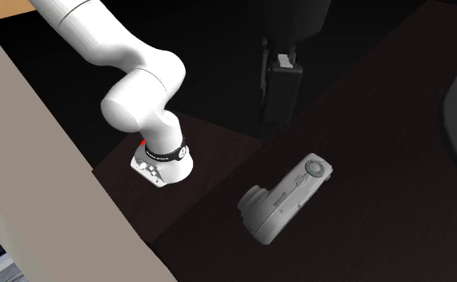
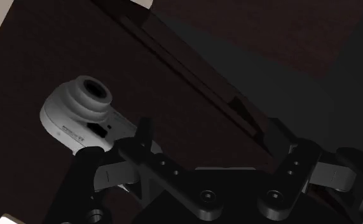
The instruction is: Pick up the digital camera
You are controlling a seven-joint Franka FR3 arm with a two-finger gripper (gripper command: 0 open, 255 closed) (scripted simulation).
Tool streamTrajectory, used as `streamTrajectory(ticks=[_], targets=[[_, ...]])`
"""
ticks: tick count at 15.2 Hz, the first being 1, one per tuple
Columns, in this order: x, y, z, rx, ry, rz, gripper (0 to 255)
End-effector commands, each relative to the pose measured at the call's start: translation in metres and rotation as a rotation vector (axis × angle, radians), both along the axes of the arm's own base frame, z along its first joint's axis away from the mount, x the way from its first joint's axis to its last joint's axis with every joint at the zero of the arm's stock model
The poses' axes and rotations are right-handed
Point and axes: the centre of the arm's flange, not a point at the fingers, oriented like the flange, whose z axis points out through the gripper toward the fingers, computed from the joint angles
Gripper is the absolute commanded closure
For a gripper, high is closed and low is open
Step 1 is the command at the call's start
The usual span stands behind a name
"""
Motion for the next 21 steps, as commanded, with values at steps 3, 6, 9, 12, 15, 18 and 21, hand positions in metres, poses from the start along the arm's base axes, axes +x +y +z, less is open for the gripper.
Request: streamTrajectory(ticks=[3, 6, 9, 12, 15, 18, 21], targets=[[0.023, -0.047, -0.003, 0.012, 0.014, 0.187, 0], [0.046, -0.080, -0.004, 0.021, 0.023, 0.320, 0], [0.062, -0.099, -0.011, 0.027, 0.029, 0.402, 0], [0.062, -0.099, -0.026, 0.027, 0.029, 0.402, 0], [0.062, -0.099, -0.042, 0.027, 0.029, 0.402, 0], [0.062, -0.099, -0.044, 0.027, 0.029, 0.402, 255], [0.062, -0.098, -0.044, 0.027, 0.029, 0.402, 255]])
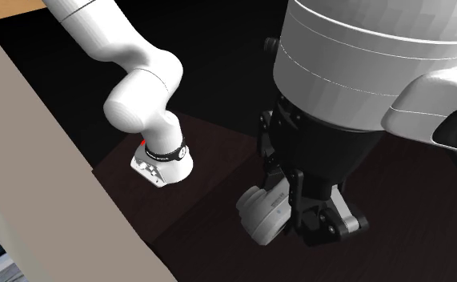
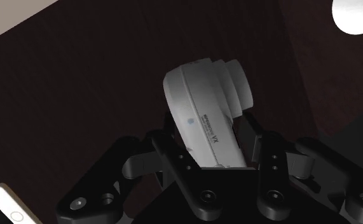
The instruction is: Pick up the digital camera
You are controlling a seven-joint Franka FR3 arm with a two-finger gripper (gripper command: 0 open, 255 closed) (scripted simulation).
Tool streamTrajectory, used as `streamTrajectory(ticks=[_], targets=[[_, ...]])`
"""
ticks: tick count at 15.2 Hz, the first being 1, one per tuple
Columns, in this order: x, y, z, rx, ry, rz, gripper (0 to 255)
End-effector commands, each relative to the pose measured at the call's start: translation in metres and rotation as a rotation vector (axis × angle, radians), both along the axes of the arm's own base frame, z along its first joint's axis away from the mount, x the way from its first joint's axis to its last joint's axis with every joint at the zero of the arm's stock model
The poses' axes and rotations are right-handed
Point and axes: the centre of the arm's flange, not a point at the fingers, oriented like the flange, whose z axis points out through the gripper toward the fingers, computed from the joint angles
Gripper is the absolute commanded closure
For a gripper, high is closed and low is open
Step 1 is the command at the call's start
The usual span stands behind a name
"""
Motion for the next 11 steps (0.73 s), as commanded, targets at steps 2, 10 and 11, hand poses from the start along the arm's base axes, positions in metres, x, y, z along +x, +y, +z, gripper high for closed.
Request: streamTrajectory(ticks=[2, 10, 11], targets=[[0.000, 0.000, 0.000, 0.000, 0.000, 0.000, 255], [0.000, 0.000, 0.020, 0.000, 0.000, 0.000, 255], [0.000, 0.000, 0.025, 0.000, 0.000, 0.000, 255]])
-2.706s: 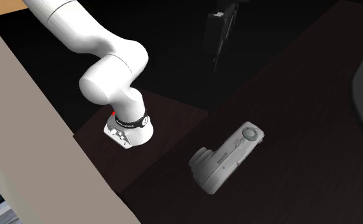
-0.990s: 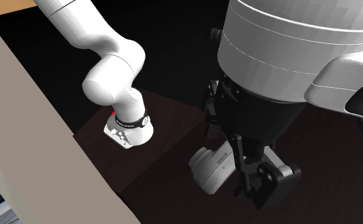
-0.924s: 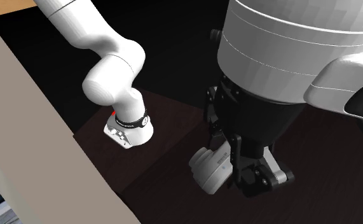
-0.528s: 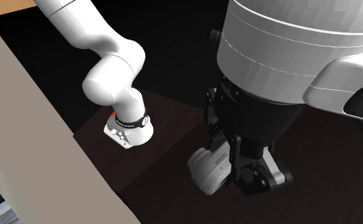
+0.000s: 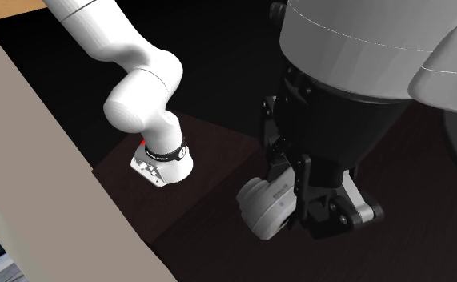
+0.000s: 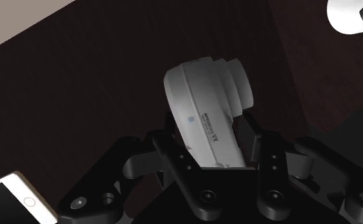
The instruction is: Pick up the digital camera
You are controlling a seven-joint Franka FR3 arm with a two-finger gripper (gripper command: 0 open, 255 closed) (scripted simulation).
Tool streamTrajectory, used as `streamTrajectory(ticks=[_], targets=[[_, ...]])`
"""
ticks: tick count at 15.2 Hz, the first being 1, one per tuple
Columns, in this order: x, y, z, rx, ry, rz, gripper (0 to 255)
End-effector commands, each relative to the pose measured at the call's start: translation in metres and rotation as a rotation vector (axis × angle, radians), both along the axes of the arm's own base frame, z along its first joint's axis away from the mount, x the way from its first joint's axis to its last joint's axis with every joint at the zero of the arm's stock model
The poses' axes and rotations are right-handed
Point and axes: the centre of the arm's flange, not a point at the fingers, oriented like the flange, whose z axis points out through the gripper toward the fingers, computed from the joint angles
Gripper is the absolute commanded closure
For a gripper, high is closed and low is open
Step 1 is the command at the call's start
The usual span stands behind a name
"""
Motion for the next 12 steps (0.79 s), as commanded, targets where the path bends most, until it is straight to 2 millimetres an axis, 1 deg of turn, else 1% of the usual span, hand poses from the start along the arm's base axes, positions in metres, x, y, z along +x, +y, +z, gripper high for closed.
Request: streamTrajectory(ticks=[1, 10, 12], targets=[[0.000, 0.000, 0.010, 0.000, 0.000, 0.000, 255], [0.000, 0.000, 0.058, 0.000, 0.000, 0.000, 255], [0.000, 0.000, 0.058, 0.000, 0.000, 0.000, 255]])
